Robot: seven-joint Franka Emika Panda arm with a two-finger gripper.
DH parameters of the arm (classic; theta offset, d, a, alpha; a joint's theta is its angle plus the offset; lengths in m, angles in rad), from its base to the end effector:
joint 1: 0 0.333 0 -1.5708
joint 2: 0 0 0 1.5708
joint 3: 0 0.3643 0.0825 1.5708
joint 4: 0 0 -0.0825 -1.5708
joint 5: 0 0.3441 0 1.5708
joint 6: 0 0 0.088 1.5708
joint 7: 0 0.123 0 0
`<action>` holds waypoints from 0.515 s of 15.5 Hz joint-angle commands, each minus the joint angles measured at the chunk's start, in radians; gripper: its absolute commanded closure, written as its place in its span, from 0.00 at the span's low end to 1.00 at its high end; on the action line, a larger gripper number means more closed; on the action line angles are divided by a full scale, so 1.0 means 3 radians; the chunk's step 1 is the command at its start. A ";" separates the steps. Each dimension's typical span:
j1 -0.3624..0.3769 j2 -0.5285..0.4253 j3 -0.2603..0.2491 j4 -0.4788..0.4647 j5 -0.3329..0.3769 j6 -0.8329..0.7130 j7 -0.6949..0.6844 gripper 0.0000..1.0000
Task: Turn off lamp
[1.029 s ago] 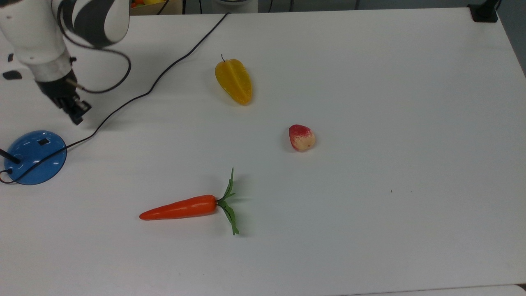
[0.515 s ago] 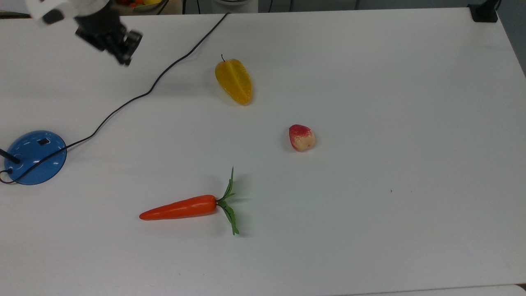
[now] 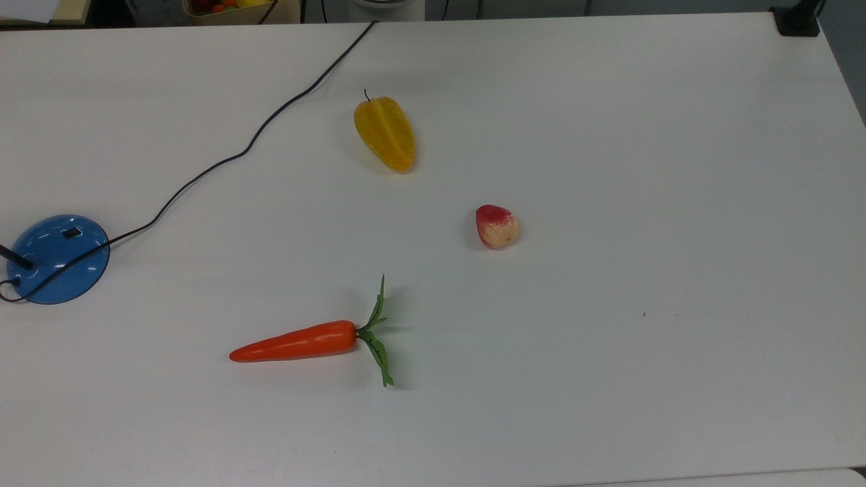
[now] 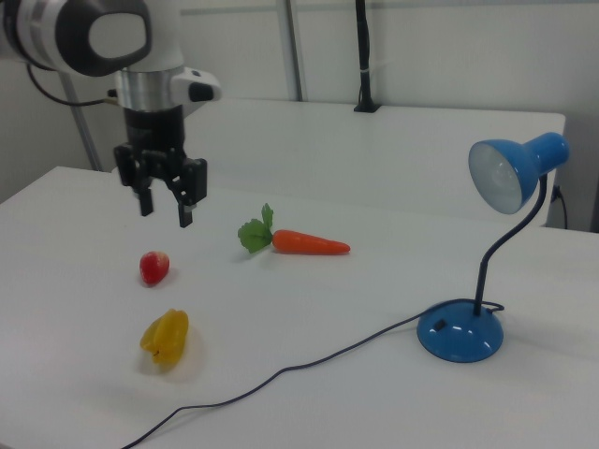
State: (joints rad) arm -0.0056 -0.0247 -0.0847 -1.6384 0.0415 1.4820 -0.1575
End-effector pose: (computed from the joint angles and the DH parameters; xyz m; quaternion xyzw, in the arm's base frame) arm 0.4903 -0.0396 0.6335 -0.9970 -0.0341 0.0626 0.0298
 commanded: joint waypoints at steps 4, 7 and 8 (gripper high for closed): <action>0.0198 -0.0107 -0.0024 -0.0163 -0.0087 0.0040 0.0116 0.00; 0.0177 -0.0091 -0.0050 -0.0117 -0.0087 0.0050 0.0111 0.00; 0.0172 -0.0081 -0.0065 -0.0112 -0.0087 0.0050 0.0111 0.00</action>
State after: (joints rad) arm 0.0428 -0.0321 -0.0870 -1.6620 0.0268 1.4829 -0.1304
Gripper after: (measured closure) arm 0.000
